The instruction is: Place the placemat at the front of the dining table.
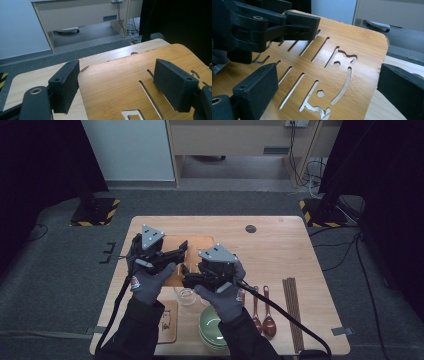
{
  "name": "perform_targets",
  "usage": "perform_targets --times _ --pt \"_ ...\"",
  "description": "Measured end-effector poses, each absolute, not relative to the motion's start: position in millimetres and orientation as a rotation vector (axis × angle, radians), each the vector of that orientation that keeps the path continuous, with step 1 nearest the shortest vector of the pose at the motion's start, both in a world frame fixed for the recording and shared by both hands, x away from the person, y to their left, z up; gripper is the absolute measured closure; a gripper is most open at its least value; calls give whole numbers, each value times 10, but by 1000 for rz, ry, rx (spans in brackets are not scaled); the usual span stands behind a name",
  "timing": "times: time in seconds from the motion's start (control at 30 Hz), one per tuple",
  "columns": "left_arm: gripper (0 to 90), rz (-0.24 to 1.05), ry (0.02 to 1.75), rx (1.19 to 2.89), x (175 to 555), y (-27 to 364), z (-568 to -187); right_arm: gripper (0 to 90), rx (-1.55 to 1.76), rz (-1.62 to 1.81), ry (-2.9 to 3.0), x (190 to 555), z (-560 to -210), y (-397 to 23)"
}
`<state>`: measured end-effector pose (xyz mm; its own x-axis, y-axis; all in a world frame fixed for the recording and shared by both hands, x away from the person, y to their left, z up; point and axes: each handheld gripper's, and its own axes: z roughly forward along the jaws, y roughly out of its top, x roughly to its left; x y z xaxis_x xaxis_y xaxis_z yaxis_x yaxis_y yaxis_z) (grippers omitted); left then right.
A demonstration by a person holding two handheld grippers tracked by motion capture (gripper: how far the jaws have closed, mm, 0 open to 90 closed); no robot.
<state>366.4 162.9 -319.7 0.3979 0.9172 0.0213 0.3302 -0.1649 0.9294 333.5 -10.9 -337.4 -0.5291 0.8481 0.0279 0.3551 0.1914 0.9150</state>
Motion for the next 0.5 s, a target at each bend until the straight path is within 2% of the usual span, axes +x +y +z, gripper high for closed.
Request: perform_targets --times 0.5 --pt "215 761 1075 1714 3949 1268 -3176 37 1132 1283 1954 3563 -3355 -453"
